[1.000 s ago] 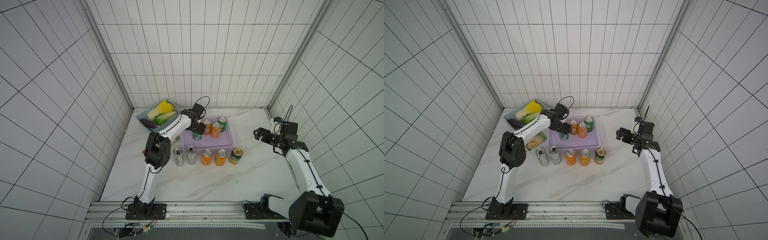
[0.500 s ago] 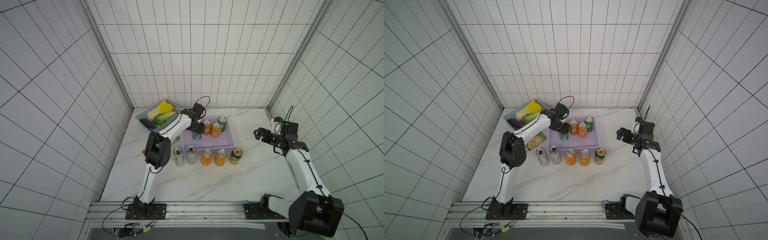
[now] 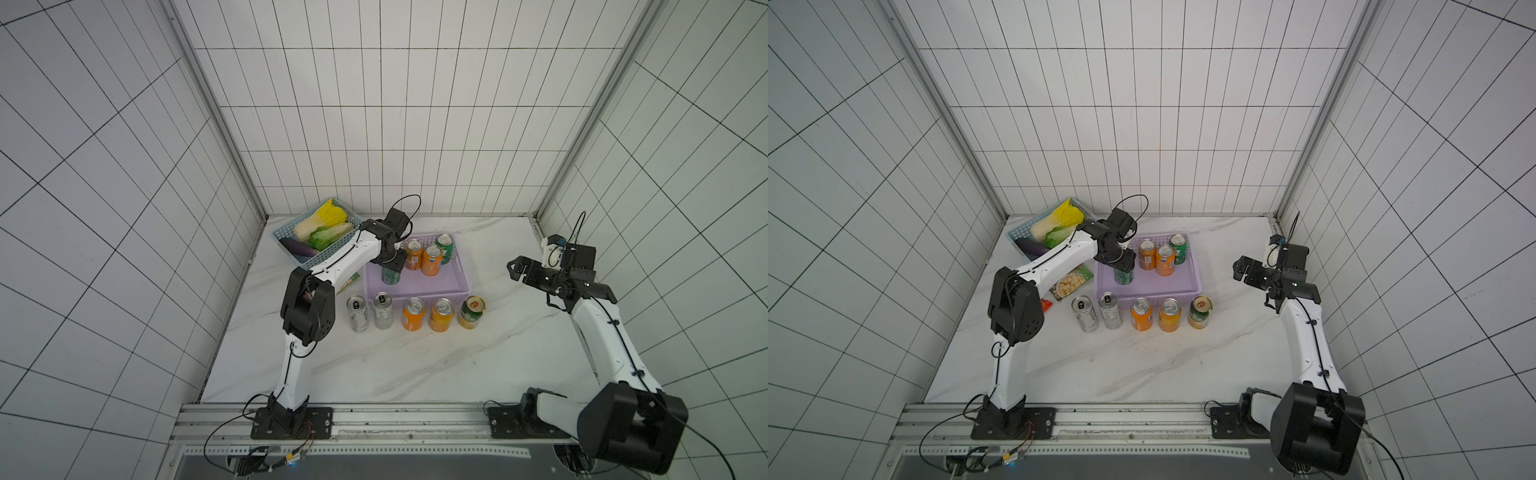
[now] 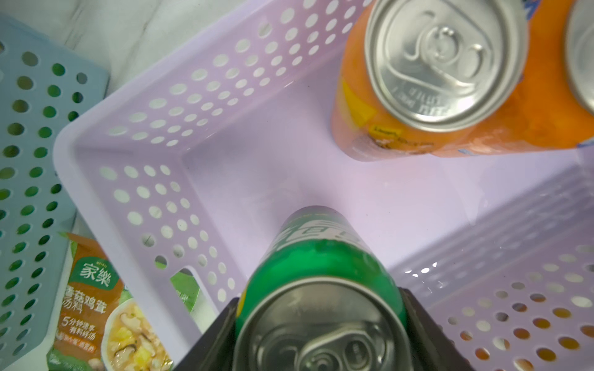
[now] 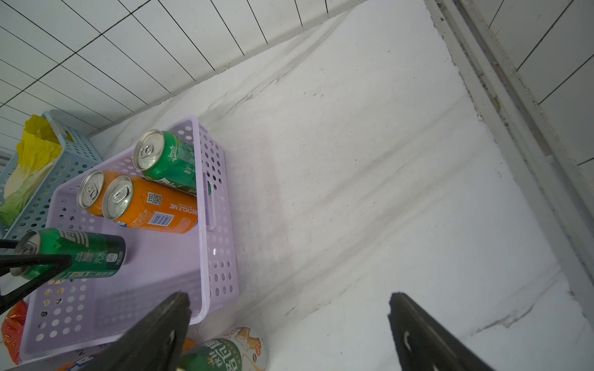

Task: Take out the drinks from the basket
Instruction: Pick up the drink from the basket, then place the drink at the center of the board.

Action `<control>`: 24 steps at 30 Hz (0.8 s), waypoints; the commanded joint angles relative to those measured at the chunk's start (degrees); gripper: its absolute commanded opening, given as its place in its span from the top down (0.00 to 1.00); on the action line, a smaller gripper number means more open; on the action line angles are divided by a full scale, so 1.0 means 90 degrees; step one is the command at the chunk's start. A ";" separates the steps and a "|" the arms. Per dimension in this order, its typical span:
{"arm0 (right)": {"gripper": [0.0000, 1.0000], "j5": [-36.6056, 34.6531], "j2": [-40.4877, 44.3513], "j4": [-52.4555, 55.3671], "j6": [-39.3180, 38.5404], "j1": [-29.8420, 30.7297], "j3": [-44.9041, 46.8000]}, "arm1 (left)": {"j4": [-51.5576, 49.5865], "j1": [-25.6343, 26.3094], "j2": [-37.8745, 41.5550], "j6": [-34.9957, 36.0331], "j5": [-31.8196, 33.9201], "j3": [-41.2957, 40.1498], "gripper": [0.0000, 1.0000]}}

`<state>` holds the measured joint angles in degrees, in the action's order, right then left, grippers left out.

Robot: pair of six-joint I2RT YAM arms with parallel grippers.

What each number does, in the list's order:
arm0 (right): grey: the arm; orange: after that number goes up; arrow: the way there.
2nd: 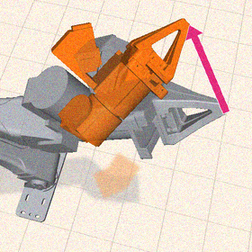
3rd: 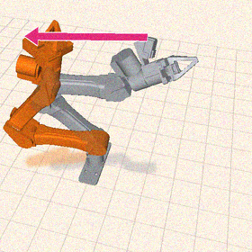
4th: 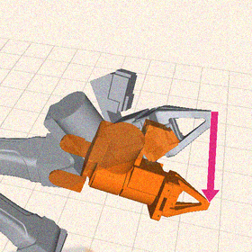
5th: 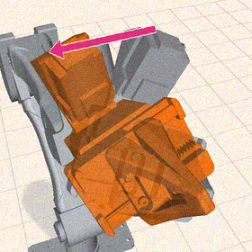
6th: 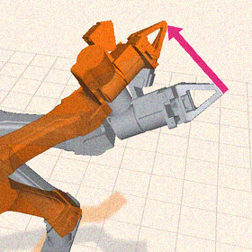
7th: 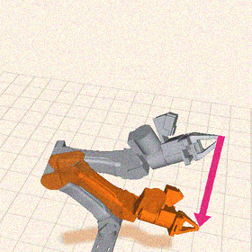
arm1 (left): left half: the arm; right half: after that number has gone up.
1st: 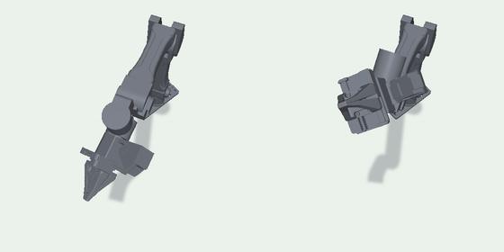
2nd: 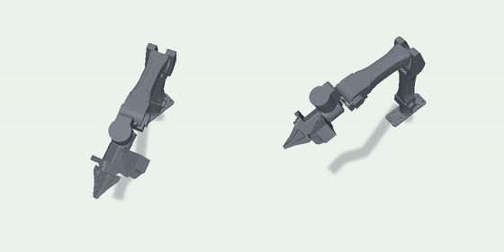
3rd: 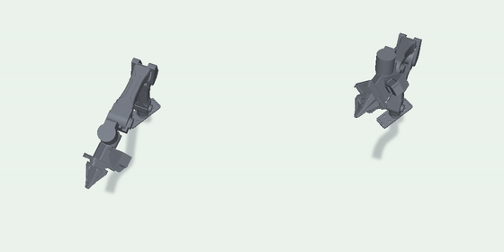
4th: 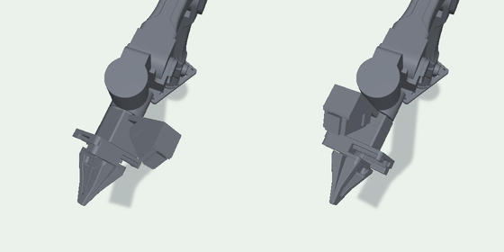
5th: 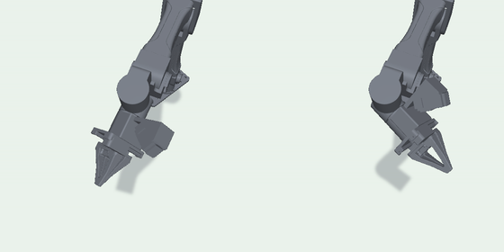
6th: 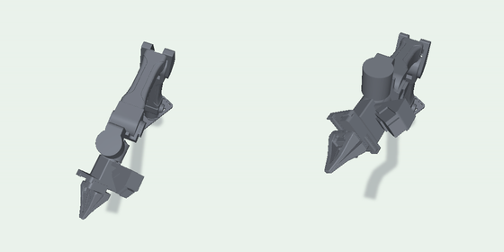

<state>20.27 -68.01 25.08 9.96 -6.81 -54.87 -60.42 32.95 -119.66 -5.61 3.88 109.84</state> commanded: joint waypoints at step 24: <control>0.01 -0.0046 0.0057 -0.0042 0.0018 -0.0078 0.0177 | 0.0154 0.1261 0.3678 -0.0232 0.0901 -0.1279 0.44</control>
<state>20.23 -68.01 25.08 9.96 -6.81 -54.83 -62.00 42.89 -90.65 -6.63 9.52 98.45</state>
